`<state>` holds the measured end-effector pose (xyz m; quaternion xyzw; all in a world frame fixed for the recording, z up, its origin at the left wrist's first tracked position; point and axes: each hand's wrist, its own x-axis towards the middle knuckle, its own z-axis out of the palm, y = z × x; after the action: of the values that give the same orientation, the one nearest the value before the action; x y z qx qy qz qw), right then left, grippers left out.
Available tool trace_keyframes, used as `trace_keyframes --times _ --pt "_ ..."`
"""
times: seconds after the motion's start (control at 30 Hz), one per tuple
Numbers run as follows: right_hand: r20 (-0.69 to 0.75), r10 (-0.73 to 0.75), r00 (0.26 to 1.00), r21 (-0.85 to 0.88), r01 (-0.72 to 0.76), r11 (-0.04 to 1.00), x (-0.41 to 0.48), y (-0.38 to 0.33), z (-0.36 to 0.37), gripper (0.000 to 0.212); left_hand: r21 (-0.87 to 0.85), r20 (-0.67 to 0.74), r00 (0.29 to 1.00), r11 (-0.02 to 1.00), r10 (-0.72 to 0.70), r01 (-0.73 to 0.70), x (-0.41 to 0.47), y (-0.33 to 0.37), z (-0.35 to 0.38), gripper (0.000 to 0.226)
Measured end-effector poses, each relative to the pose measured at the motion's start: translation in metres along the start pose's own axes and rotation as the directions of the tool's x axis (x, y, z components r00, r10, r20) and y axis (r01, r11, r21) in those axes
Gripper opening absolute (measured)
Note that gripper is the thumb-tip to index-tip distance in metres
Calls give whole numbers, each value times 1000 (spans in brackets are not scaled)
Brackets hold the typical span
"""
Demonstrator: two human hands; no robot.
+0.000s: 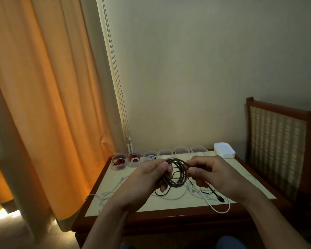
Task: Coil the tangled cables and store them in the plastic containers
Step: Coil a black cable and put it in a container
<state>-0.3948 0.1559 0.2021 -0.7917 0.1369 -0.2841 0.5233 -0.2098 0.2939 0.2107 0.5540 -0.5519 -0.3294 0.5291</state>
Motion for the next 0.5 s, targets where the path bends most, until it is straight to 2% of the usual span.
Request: trace_keyframes --times 0.1,0.17,0.23,0.3,0.4,0.5 --pt "42 18 999 -160 -11 987 -2 -2 -4 18 -148 -40 999 988 29 -34 -2 0 -8 31" --pt "47 25 999 -416 -3 909 -2 -3 -5 14 -264 -29 999 964 32 -38 -2 0 -8 29" --pt "23 16 1000 -515 -2 857 -3 -1 -3 13 -381 -17 999 924 31 -35 -3 1 -6 25" --pt "-88 -32 996 -445 -11 895 -3 1 3 13 -425 -21 999 904 38 -44 -5 3 -2 24" --pt "-325 -46 944 -108 12 994 -3 0 14 11 -387 -37 999 921 40 -51 -8 5 5 28" --pt "-455 6 890 155 73 985 -3 -3 27 11 -296 -7 1000 955 26 -27 -11 5 12 29"
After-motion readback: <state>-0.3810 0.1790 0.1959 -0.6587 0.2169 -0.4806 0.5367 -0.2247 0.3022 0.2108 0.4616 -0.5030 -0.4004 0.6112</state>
